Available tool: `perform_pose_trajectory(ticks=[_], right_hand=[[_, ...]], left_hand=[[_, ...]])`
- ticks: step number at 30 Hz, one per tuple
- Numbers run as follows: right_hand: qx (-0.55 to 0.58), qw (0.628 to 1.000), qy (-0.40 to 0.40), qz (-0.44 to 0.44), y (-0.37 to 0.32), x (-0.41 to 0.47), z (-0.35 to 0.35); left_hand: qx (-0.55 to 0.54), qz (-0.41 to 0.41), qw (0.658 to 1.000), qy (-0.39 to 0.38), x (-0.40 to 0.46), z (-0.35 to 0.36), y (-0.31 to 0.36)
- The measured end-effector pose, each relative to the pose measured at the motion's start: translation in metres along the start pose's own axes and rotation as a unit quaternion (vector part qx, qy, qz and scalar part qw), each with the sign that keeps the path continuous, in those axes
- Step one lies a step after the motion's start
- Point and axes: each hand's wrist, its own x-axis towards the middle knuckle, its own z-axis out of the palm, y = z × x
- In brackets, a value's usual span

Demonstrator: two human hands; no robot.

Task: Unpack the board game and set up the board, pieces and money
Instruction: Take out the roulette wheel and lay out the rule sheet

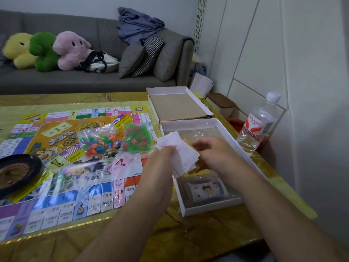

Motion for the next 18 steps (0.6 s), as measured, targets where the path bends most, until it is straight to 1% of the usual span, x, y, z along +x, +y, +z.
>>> perform_pose_trajectory(ticks=[2,5,7,11,14,16,18], right_hand=[[0.076,0.996,-0.033,0.02,-0.004,-0.002,0.005],[0.135,0.988,-0.067,0.018,-0.007,-0.005,0.002],[0.166,0.983,-0.08,0.025,-0.007,-0.005,0.0],[0.216,0.97,-0.099,0.055,-0.007,-0.007,0.004],[0.266,0.956,-0.102,0.077,-0.009,-0.01,0.005],[0.263,0.956,-0.113,0.064,-0.01,-0.011,0.005],[0.223,0.968,-0.114,0.031,-0.009,-0.011,0.007]], left_hand=[[0.031,0.033,0.999,-0.003,0.001,0.004,-0.001],[0.068,0.063,0.996,-0.01,0.003,0.002,-0.004],[0.069,0.063,0.995,-0.018,0.001,0.001,-0.004],[0.134,0.105,0.984,-0.055,-0.004,0.0,-0.011],[0.137,0.132,0.981,-0.042,0.0,-0.004,-0.017],[0.122,0.124,0.984,-0.038,0.004,-0.004,-0.018],[0.126,0.129,0.983,-0.035,0.005,-0.003,-0.015]])
